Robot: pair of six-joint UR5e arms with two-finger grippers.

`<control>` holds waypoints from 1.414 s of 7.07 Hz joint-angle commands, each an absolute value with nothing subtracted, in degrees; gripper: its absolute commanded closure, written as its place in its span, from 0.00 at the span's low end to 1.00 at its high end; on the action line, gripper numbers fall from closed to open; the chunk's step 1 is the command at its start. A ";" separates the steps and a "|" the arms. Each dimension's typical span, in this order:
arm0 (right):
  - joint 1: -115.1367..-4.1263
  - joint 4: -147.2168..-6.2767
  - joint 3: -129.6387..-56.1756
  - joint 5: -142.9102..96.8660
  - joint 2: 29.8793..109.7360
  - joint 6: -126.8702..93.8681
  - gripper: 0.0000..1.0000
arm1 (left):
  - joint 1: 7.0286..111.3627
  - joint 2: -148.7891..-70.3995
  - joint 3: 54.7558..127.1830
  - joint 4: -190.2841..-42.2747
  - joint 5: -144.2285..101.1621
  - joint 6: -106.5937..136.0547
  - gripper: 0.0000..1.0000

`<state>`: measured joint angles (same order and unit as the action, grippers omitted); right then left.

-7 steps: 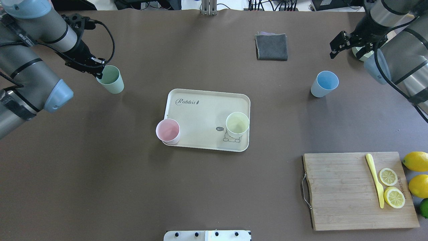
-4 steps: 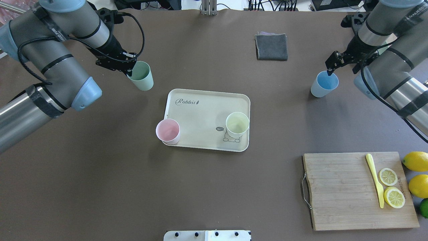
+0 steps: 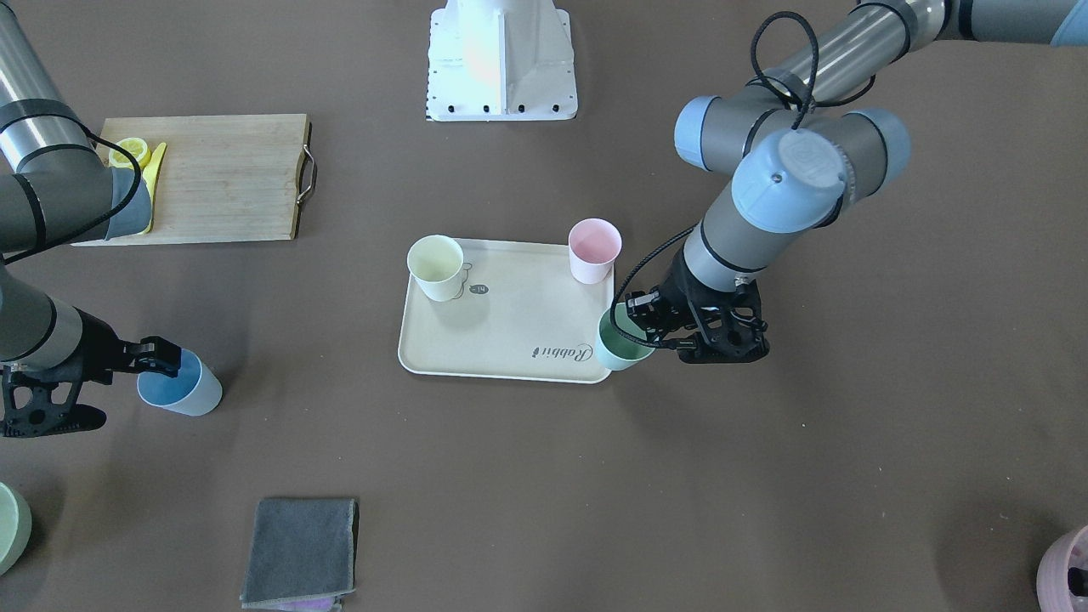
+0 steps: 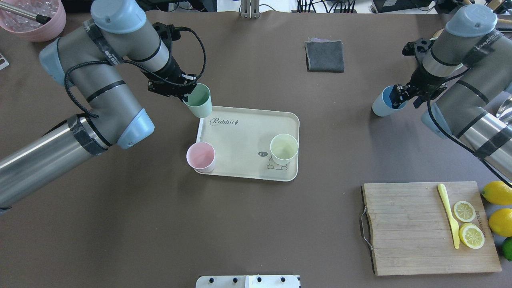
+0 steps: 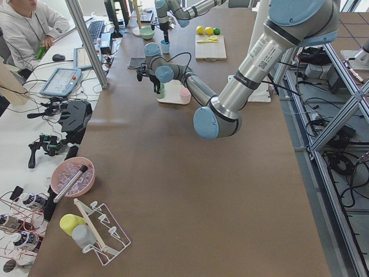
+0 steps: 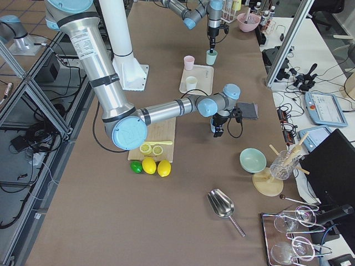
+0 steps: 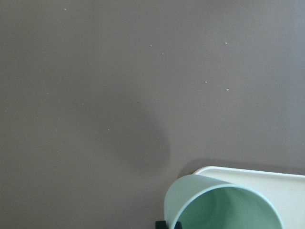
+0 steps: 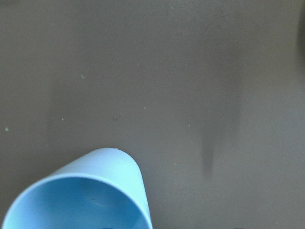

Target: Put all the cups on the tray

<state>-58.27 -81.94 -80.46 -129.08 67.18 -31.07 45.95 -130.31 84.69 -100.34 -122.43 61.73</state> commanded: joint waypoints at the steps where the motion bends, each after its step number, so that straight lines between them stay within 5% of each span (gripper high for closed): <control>1: -58.10 -82.08 -80.77 -131.73 63.92 -32.51 1.00 | 42.91 -130.43 84.55 -100.46 -120.59 63.45 1.00; 2: -57.40 -81.39 -81.03 -132.70 61.90 -37.57 1.00 | 41.32 -130.52 84.55 -100.55 -118.50 63.98 1.00; 3: -56.17 -81.39 -81.12 -132.71 59.26 -41.45 1.00 | 40.35 -130.69 84.55 -100.63 -117.61 64.16 0.79; 4: -53.29 -81.30 -82.52 -132.54 56.54 -48.44 1.00 | 40.43 -130.69 84.72 -100.72 -117.60 63.99 0.03; 9: -39.04 -77.72 -83.59 -122.11 50.89 -64.94 1.00 | 52.54 -127.45 85.34 -100.37 -123.57 52.15 0.02; 10: -38.76 -77.26 -83.24 -121.73 50.98 -64.86 0.27 | 53.08 -126.48 86.04 -100.37 -124.01 51.86 0.02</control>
<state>-40.00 -78.43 -83.67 -123.42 50.89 -64.39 51.63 -127.82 85.42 -100.38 -123.38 53.43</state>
